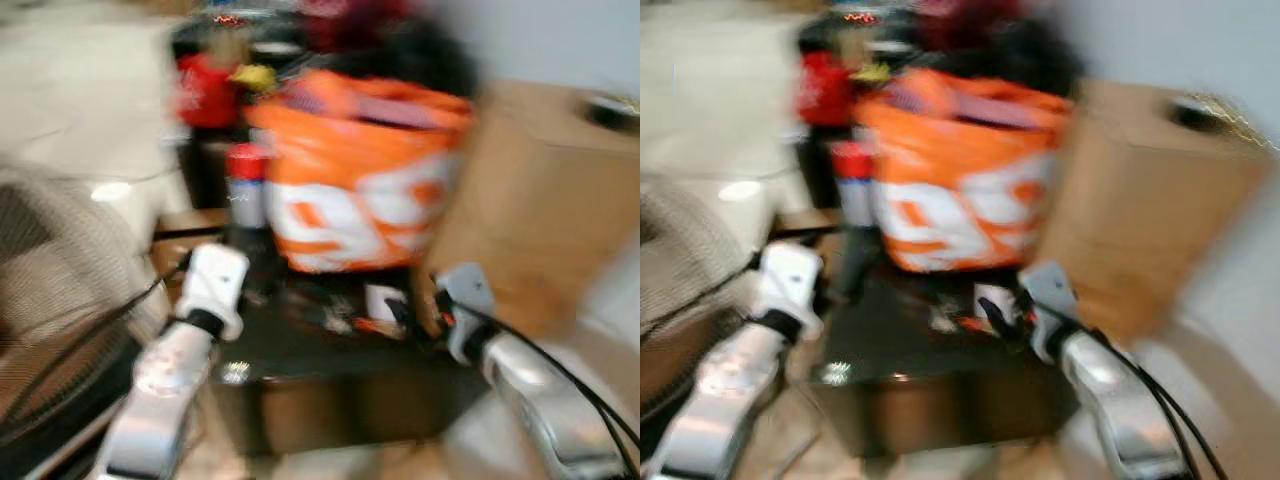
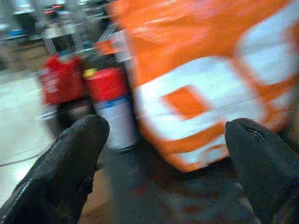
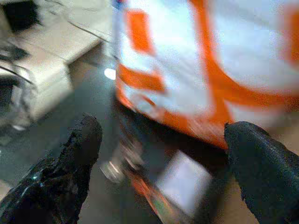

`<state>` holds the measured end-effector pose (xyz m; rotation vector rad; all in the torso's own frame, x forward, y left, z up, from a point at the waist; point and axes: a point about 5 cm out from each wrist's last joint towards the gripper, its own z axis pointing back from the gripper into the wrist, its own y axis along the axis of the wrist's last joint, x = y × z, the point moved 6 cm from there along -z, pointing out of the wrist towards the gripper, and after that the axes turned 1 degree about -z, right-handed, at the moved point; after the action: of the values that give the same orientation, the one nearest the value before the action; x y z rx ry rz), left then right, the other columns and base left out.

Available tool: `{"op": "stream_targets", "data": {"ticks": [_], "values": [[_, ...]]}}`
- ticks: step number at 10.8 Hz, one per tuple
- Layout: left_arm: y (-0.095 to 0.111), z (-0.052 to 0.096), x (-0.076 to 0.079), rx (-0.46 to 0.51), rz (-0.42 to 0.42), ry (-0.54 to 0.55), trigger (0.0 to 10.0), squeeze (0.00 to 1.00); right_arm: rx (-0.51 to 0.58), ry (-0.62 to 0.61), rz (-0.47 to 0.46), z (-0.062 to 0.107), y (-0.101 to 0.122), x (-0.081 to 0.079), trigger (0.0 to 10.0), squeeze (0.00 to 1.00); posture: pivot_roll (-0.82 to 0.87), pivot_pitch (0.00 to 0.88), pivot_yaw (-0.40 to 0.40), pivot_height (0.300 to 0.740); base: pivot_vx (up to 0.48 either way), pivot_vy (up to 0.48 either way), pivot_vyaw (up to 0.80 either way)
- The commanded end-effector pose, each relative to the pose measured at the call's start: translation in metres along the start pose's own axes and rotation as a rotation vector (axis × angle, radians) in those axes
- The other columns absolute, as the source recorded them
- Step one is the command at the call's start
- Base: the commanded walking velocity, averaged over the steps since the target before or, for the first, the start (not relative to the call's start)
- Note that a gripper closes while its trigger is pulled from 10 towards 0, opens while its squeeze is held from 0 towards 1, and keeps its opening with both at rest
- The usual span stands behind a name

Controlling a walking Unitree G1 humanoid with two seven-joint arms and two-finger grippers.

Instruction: Hang keys on a hook

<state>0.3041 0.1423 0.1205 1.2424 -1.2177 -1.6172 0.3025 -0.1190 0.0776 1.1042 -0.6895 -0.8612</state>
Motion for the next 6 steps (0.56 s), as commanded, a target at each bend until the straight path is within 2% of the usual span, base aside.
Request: {"op": "stream_targets", "data": {"ticks": [1,5,6], "values": [[0.000,-0.002,0.005,0.003,-0.007,-0.024,10.0,0.00,-0.031,-0.005,0.022,0.003,-0.006,0.005,10.0,1.00,-0.02,0.000,-0.041,0.740,0.330,0.000,0.00],[-0.006,-0.004,0.009,-0.009,-0.013,-0.049,10.0,0.00,-0.067,0.042,0.085,-0.004,-0.012,0.003,10.0,1.00,-0.02,0.000,-0.048,0.740,0.322,0.000,0.00],[-0.013,-0.004,0.015,-0.031,-0.012,-0.093,10.0,0.00,-0.098,0.071,0.129,-0.005,-0.019,0.001,10.0,1.00,-0.02,0.000,-0.048,0.740,0.000,0.000,0.00]]}}
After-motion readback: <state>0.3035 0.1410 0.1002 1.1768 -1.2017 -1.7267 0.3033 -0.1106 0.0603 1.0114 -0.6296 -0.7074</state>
